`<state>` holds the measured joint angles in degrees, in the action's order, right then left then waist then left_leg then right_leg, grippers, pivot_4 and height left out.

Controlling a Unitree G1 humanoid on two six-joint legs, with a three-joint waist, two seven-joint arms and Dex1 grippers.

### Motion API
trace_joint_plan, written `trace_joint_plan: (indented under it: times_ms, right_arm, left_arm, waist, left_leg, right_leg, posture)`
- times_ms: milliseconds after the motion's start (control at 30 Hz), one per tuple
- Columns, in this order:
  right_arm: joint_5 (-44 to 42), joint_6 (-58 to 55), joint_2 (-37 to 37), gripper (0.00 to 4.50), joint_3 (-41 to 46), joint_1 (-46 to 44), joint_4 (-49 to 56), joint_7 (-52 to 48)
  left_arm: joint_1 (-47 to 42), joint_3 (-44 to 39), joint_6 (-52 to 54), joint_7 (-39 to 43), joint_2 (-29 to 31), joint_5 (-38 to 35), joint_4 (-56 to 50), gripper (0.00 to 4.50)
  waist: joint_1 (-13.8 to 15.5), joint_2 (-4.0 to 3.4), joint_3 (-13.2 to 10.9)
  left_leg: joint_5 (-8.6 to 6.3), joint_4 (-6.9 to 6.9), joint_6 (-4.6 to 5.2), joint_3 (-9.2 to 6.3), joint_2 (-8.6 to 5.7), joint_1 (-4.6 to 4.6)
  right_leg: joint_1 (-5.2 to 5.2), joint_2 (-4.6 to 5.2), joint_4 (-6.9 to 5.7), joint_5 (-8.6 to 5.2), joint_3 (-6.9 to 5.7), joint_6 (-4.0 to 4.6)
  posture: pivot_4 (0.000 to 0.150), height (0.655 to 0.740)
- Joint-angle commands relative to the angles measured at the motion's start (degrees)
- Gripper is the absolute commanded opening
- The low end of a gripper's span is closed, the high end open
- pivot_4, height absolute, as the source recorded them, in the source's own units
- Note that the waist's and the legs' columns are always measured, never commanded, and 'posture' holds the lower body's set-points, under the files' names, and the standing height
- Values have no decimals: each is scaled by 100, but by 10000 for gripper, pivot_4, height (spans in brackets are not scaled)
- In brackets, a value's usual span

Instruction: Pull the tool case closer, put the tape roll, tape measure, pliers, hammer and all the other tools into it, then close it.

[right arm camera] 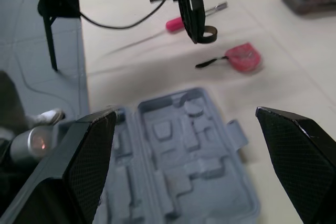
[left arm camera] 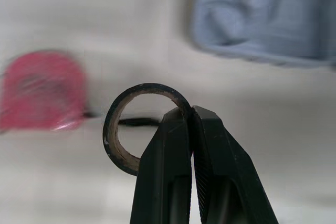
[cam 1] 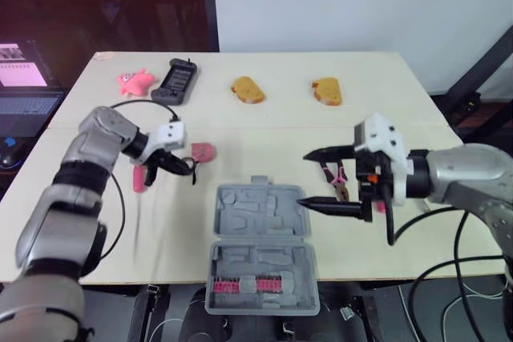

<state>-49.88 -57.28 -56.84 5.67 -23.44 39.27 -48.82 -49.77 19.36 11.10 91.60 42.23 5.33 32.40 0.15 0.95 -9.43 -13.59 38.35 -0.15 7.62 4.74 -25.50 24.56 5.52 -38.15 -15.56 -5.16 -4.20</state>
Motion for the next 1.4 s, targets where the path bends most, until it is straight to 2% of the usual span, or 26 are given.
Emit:
trace_joint_plan:
  times_ms: [33,133,300,400,533,700,967,1400]
  right_arm:
    - [219,-44,-370,45000,-10,230,353,80]
    - [213,-107,-436,45000,14,380,460,218]
    - [112,-223,-371,45000,161,588,600,474]
    - [75,-258,-328,45000,161,603,633,618]
    - [96,-261,-274,45000,76,513,612,806]
    - [36,-311,-261,45000,75,483,612,922]
    - [53,-349,-297,45000,86,460,577,985]
    - [151,-270,-261,45000,90,588,555,1059]
  left_arm:
    - [171,226,1074,90,291,-343,-1591,189]
    - [439,288,1505,-8,301,-234,-2310,189]
    - [662,425,2173,-549,-102,-216,-2956,189]
    - [786,866,1634,-777,-140,183,-2941,189]
    - [631,914,1627,-1100,-619,124,-2442,189]
    - [603,835,1434,-1298,-939,71,-1828,189]
    - [458,938,857,-1335,-1046,259,-1259,189]
    - [346,908,868,-1314,-1247,297,-1042,189]
  waist:
    - [19,0,0]
    - [25,-2,1]
    - [53,0,0]
    - [55,-1,0]
    - [68,-1,0]
    - [55,-1,0]
    - [62,-1,0]
    - [59,-1,0]
  left_leg:
    - [0,0,0,0,0,-1]
    - [1,8,0,-1,-1,3]
    - [0,12,1,-2,-3,4]
    - [0,14,1,-1,-1,4]
    - [-1,19,2,0,-1,2]
    - [-9,49,16,-6,6,-8]
    - [-11,57,19,-6,7,-9]
    - [-13,62,23,-7,7,-11]
  right_leg:
    - [0,0,0,0,0,0]
    - [-3,-1,0,0,1,0]
    - [-7,-3,-1,0,4,-2]
    - [-7,-6,-1,0,3,-2]
    - [-9,-7,-1,-1,3,-1]
    - [-10,-11,-4,-1,3,-2]
    - [-13,-10,-6,-1,3,-2]
    - [-12,-9,-6,-1,3,-2]
  posture:
    - [1500,7188]
    - [1500,7188]
    - [1500,7188]
    - [1500,7188]
    - [1500,7188]
    - [1500,7188]
    - [1500,7188]
    - [1500,7188]
